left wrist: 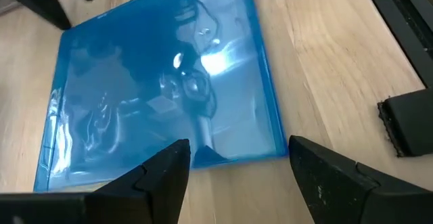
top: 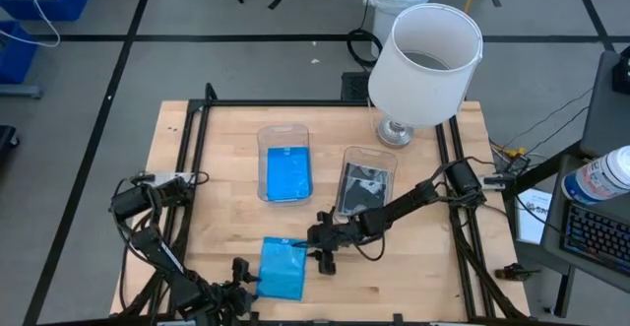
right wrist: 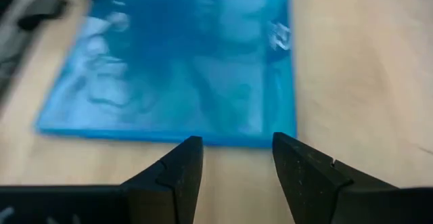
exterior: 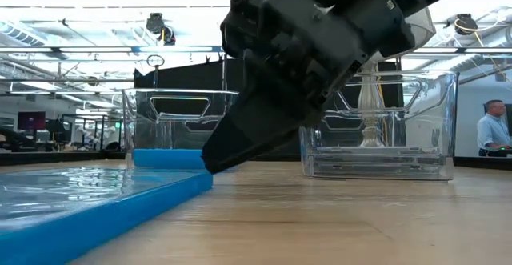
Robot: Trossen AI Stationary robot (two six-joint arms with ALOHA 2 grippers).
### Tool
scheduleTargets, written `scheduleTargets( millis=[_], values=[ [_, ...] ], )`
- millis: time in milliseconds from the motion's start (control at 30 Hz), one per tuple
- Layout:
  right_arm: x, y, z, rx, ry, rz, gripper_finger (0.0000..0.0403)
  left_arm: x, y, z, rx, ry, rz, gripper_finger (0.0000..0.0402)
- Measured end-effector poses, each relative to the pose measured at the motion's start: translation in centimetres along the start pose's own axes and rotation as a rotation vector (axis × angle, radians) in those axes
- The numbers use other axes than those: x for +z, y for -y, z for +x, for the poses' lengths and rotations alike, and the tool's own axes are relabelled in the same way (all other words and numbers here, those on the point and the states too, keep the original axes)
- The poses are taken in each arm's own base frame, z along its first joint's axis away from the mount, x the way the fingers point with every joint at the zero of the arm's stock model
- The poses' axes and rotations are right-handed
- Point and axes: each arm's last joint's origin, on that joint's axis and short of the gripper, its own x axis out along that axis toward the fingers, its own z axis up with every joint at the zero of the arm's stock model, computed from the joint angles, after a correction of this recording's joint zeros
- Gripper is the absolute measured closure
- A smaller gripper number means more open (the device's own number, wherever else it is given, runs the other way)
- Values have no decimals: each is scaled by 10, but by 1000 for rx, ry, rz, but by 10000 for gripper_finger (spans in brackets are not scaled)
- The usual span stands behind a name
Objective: Pick & place jewel cases by type
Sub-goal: Put the blue cd case into the left transparent bin
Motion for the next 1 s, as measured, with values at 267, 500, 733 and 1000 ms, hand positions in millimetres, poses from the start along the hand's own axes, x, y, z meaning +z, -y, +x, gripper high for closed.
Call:
scheduleTargets(
  millis=[267, 500, 733, 1000],
  values=[
    [1, 8, 1, -87, 23, -17, 234, 1, -2, 2, 2, -5, 8, 144],
    [4, 11, 1, -46, 29, -18, 234, 1, -1, 2, -1, 3, 7, 144],
    [-8, 25, 23, 89, -20, 30, 234, 0, 0, 7, 12, -8, 3, 144],
    [-10, 22, 27, 167, -19, 56, 234, -4, 4, 17, 69, 25, -69, 144]
  ],
)
